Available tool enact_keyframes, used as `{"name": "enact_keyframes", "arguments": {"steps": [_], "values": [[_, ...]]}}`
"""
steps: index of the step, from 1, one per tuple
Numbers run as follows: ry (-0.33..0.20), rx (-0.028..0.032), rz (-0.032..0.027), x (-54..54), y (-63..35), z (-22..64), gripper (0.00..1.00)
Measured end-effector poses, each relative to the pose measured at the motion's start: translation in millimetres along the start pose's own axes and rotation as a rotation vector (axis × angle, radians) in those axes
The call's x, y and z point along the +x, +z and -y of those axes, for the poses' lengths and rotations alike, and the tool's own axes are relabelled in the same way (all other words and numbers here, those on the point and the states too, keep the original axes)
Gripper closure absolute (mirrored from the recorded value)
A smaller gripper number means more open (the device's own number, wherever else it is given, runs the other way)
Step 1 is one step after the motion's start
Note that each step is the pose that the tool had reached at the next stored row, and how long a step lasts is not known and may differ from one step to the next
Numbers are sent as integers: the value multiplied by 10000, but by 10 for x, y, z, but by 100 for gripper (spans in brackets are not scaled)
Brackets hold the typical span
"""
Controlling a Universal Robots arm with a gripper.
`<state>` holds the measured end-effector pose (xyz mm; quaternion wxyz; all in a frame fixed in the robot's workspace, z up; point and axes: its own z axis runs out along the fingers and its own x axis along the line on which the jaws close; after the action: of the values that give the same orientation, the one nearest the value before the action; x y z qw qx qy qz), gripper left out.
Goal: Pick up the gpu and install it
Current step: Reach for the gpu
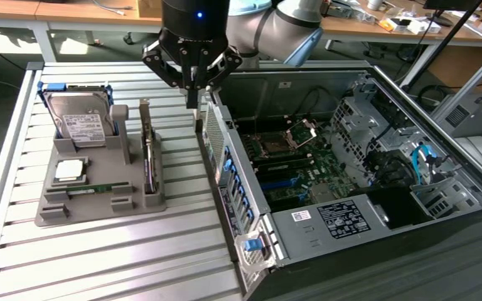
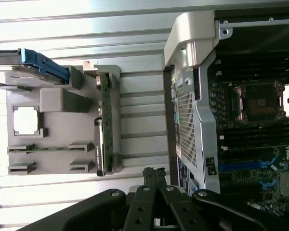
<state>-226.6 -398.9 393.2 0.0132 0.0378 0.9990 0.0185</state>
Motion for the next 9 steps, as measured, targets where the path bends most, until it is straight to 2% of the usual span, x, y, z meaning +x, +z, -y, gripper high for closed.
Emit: {"name": "enact_keyframes", "arguments": {"steps": [9], "values": [[-1,1,0,64,-1,5,89]]}}
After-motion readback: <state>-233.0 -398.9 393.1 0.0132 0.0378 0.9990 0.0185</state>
